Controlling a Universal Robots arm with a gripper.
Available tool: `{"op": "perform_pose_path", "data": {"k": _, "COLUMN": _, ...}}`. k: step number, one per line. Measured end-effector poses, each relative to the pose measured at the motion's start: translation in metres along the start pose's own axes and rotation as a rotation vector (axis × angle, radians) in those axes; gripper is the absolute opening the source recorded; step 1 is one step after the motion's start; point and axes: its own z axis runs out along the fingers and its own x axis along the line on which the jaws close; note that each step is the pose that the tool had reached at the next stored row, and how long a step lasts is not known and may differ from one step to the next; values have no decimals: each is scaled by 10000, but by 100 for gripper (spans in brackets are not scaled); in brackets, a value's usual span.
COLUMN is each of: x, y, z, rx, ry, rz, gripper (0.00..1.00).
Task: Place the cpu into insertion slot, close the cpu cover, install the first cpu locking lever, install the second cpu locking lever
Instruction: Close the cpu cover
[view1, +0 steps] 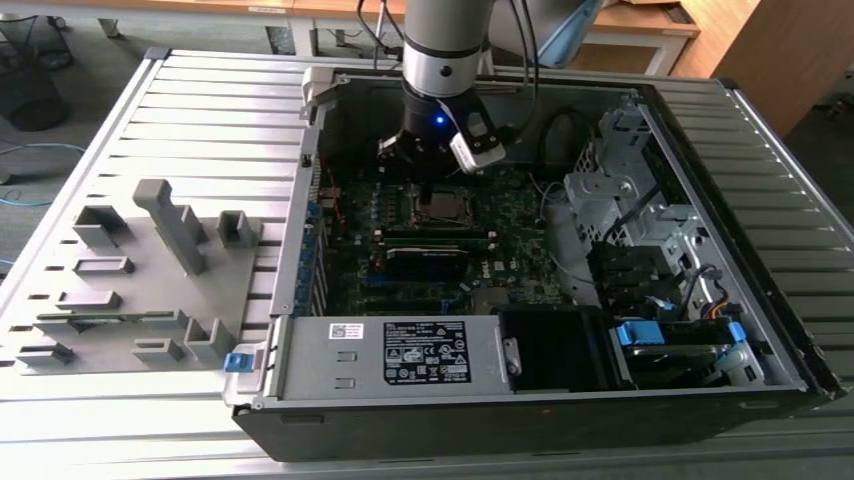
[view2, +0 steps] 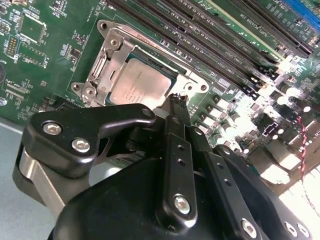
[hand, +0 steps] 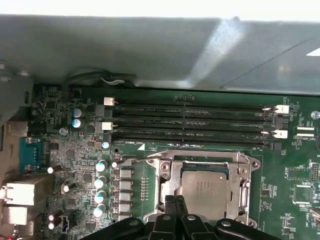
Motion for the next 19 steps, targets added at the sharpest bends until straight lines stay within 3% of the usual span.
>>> {"op": "perform_pose_path", "data": {"k": 19, "x": 31, "y": -3, "z": 72, "rx": 4, "ry": -19, "rz": 159, "gripper": 11}}
